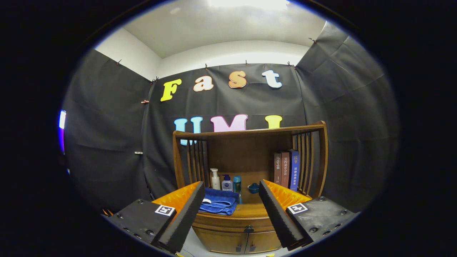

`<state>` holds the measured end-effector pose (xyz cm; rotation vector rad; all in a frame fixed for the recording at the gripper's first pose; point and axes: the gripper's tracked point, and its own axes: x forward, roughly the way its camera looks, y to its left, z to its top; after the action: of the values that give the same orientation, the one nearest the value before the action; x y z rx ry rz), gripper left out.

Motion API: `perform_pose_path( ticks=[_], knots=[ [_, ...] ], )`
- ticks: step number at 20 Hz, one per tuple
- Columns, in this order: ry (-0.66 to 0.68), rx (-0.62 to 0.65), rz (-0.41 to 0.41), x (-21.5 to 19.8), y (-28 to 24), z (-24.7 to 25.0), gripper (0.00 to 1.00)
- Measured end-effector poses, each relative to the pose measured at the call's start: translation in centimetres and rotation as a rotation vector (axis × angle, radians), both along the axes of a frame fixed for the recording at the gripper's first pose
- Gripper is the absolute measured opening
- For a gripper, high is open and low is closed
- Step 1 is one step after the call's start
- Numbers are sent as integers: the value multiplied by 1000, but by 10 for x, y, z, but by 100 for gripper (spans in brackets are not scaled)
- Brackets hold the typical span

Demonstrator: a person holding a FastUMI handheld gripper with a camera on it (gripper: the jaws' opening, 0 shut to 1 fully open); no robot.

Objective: Pull open the drawer, take out the items inside it, and place them on the countertop above the cabinet.

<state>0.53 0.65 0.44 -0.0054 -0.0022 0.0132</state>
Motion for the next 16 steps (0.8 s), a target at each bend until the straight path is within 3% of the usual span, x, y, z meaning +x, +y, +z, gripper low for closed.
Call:
perform_pose_path(
  ticks=[10, 16],
  knots=[
    [13, -11, -19, 2, -6, -4, 98],
    [67, -8, -41, 18, -17, -36, 98]
  ],
)
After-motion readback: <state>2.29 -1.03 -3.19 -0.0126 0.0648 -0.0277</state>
